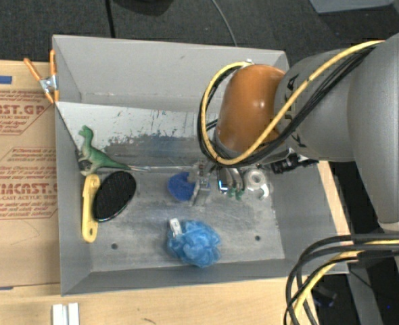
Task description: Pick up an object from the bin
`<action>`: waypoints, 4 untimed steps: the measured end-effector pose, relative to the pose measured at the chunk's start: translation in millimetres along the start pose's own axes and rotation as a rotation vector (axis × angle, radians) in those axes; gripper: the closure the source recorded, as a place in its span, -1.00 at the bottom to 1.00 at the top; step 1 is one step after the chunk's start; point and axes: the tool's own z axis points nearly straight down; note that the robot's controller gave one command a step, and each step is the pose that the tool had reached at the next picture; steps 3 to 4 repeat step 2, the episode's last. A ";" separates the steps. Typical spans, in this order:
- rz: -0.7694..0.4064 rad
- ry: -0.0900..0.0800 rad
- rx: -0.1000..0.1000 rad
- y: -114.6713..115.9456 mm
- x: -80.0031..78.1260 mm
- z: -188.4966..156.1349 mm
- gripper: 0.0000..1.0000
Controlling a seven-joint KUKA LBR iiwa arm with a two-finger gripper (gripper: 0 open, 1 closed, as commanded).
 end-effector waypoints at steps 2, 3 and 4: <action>-0.100 0.004 -0.004 37.2 -26.4 18.8 1.00; -0.100 0.004 -0.004 37.2 -26.4 18.8 1.00; -0.100 0.004 -0.004 37.2 -26.4 18.8 1.00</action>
Offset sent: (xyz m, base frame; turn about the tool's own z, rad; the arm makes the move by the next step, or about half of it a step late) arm 0.0264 -0.0107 -0.0280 -0.0891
